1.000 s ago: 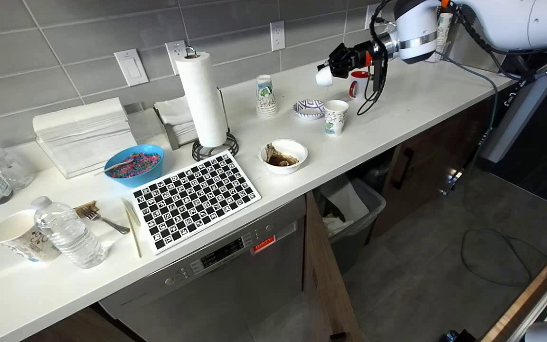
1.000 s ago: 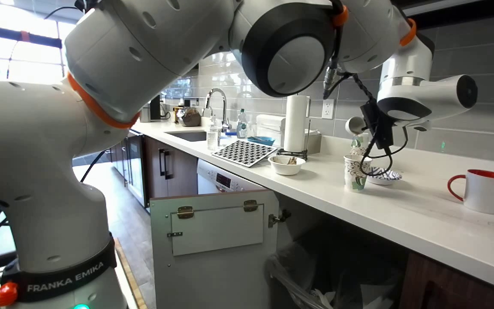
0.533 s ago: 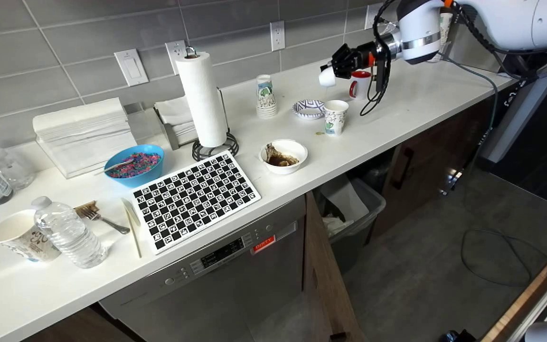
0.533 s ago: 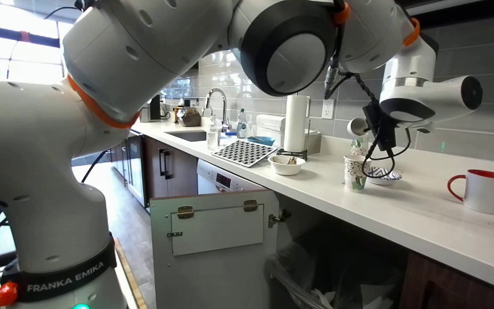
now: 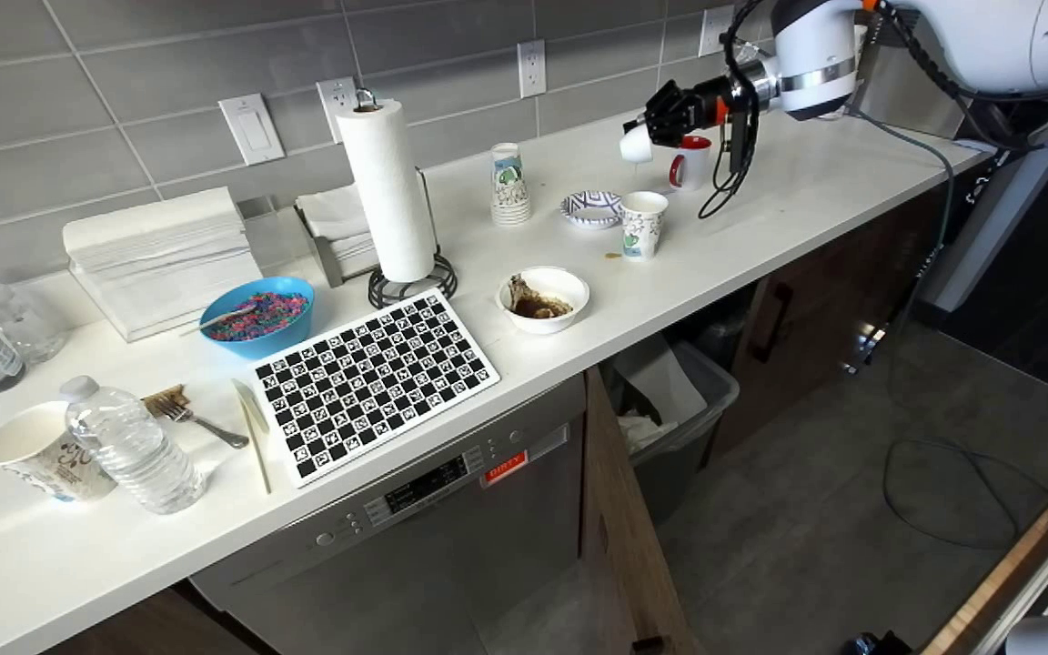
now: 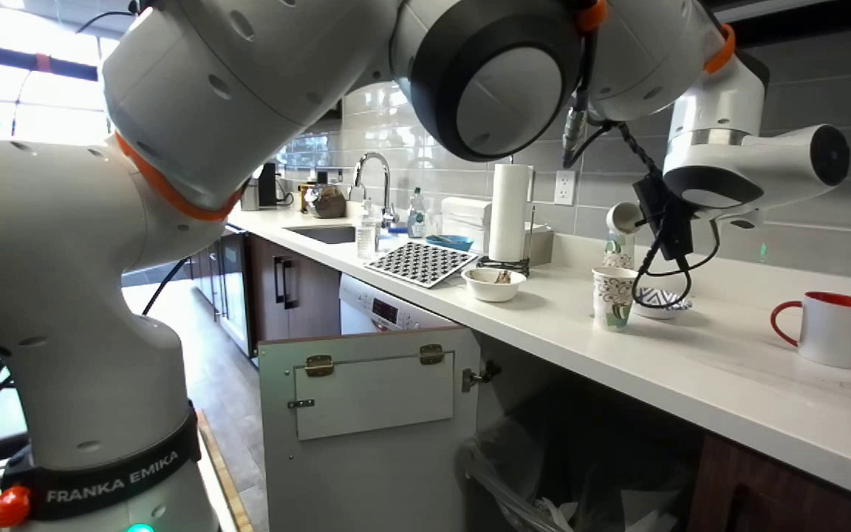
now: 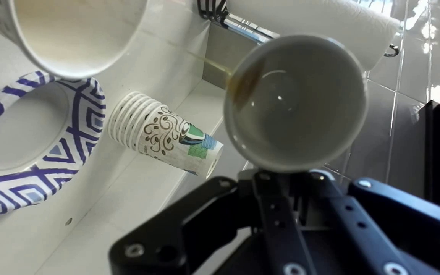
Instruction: Pour the contents in the white mug into the coffee cup.
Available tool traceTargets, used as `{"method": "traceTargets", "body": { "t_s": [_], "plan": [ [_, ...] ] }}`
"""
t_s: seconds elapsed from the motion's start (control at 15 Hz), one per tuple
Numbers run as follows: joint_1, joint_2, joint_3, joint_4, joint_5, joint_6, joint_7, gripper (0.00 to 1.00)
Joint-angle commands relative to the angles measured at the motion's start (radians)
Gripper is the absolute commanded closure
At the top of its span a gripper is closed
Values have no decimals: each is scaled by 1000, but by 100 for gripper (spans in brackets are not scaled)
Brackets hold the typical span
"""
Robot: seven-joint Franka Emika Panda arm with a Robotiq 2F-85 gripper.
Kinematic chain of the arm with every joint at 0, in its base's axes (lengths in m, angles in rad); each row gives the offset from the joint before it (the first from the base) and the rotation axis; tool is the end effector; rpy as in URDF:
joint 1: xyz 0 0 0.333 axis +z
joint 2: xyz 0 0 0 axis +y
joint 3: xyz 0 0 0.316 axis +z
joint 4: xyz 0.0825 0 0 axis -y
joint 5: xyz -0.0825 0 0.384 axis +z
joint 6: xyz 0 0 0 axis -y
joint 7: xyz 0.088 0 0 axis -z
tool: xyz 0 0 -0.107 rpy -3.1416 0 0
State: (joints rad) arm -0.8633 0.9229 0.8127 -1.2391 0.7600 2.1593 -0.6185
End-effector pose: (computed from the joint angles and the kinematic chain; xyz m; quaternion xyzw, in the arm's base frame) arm 0.7384 -0.2158 0.3683 -0.8030 0.0661 -0.2854 0.5189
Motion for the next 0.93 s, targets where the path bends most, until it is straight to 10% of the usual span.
{"method": "traceTargets", "body": {
  "t_s": [0.0, 0.87],
  "plan": [
    [-28, -28, 7, -43, 6, -11, -12, 97],
    [-32, -37, 3, -61, -6, -12, 6, 97]
  ]
}}
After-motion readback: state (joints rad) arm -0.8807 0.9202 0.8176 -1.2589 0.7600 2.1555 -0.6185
